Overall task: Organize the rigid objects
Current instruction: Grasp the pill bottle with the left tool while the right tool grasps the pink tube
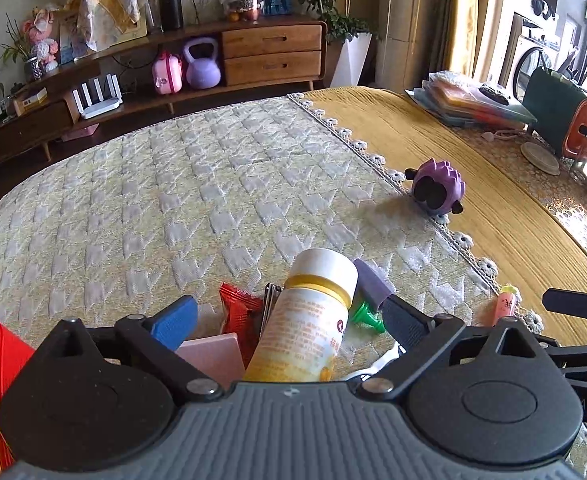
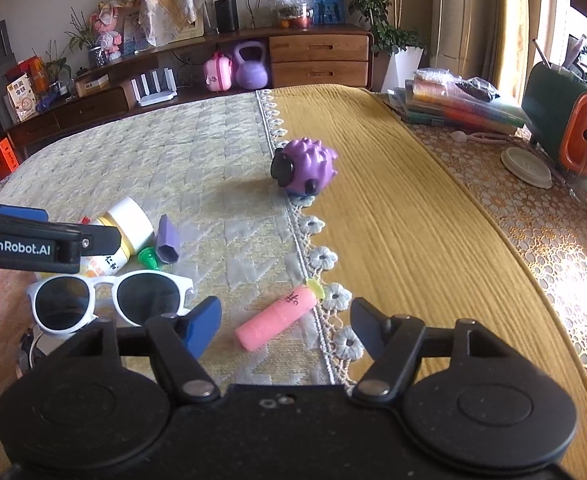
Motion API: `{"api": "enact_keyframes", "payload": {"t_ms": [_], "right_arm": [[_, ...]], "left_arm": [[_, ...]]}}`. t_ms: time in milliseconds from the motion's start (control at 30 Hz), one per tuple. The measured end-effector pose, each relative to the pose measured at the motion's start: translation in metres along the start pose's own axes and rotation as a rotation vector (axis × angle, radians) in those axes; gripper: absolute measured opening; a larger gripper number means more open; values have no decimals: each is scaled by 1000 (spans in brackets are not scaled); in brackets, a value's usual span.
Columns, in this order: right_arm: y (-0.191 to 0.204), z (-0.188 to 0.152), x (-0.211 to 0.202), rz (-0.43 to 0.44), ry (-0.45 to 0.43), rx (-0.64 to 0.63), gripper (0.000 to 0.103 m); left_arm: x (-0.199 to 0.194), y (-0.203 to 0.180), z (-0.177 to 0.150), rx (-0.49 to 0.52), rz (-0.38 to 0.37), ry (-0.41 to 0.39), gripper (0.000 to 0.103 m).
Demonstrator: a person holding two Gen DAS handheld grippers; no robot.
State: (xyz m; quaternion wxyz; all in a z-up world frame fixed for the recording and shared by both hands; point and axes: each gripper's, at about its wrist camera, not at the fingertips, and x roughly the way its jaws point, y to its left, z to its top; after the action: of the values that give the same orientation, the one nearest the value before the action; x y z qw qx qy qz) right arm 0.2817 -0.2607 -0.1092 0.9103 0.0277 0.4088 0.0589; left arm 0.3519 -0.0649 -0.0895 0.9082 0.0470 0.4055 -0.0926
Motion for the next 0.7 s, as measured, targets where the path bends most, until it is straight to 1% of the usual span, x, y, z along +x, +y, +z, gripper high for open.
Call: {"api": "enact_keyframes", "payload": {"t_ms": [33,100,200,233,267,367,400,433,500,600,700], "right_arm": [[0,0,3,4,14,9,64],[2,-1,7,6,38,21,52],[6,-3,10,7,46,19,48],[7,-4,10,3,43,11,46],[8,-4,11,4,44,7,42],[12,-4,11,-1,45,-4,38],[13,-4,11,-3,45,-14,34],[16,-4,11,-6,41,-24,32],[18,-5,10,7,41,-38,24],[17,-7,9,8,30,-48,19],[13,-9,6,20,17,-31,17]], "left_arm": [[3,-1,0,5,-6,9,90],[8,-2,-1,16,-7,23,85],[13,-1,-2,24,-15,40,73],[14,-1,-2,27,-9,38,72],[15,-1,-2,29,-9,36,72],[17,-4,-2,43,-10,27,70],[17,-6,-2,55,-4,25,64],[18,-9,-2,71,4,23,56],[20,-11,-2,85,-5,35,48],[19,-10,-3,85,-8,27,48],[18,-5,-2,55,-6,28,48]]}}
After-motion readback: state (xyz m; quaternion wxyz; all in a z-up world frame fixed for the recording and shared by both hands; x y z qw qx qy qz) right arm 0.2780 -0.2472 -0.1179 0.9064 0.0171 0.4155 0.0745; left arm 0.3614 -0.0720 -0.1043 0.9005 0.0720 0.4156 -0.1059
